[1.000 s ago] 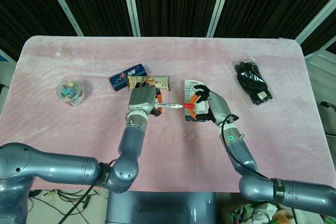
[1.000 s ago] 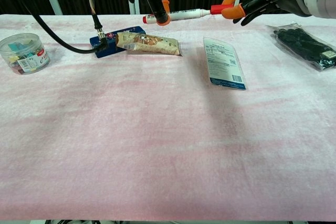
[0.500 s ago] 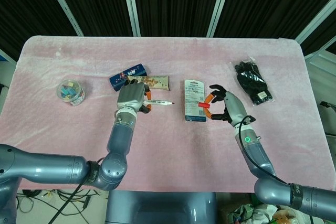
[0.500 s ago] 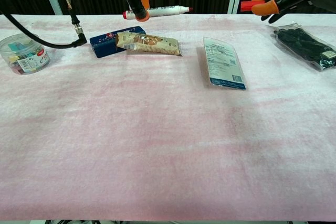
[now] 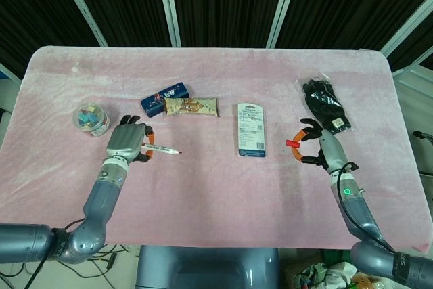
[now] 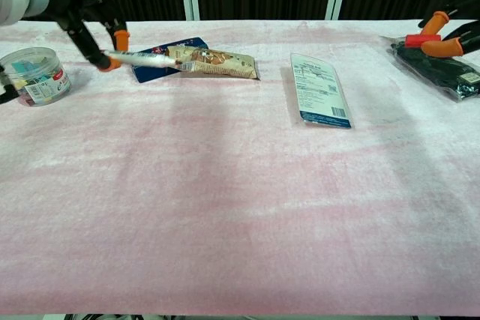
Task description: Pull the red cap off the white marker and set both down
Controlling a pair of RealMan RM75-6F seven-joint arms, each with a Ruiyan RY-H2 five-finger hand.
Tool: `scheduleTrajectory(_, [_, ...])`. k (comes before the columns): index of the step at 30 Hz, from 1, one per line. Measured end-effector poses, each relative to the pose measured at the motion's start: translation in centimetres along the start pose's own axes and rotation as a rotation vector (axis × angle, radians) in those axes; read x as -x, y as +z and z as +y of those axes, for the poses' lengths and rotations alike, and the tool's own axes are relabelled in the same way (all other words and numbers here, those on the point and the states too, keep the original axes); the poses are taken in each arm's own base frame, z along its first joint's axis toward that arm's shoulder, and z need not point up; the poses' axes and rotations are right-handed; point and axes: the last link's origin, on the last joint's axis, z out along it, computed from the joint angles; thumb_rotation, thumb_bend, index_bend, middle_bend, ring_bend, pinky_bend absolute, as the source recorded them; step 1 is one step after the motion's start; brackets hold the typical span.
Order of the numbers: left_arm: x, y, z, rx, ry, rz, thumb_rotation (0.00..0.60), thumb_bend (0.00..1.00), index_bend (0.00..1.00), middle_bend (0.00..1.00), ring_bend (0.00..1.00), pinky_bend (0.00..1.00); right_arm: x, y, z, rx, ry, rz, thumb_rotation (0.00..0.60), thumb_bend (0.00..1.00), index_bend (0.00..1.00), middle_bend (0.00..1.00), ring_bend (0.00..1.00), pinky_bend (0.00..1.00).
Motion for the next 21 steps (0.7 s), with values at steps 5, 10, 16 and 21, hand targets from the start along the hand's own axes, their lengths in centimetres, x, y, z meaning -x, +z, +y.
scheduleTrajectory(5, [2.1,0.8,-1.6,-0.011,-0.028,-0.021,0.600,0.70,0.75,0.36,0.08,0.05,1.8,-0.5,1.5,-0.012,0.019,-0.018,0.600,0.49,0.85,0.15,0.39,0.27])
scheduleTrajectory(10, [4.0,2.4,-1.1,-0.012,-0.071,-0.028,0.600,0.69,0.75,0.36,0.08,0.05,4.1,-0.2,3.1,-0.014,0.031,-0.024,0.600,0.48,0.85,0.15,0.39,0.27])
scheduleTrajectory(16, [5.6,3.4,0.0,-0.026,-0.046,-0.048,0.600,0.69,0.75,0.36,0.08,0.04,6.9,0.1,4.1,-0.008,0.048,-0.049,0.600,0.48,0.85,0.15,0.39,0.27])
scheduleTrajectory(21, [6.7,4.3,0.2,-0.056,-0.031,-0.045,0.600,0.66,0.72,0.35,0.08,0.04,8.4,0.4,4.1,-0.013,0.059,-0.064,0.600,0.48,0.85,0.15,0.39,0.27])
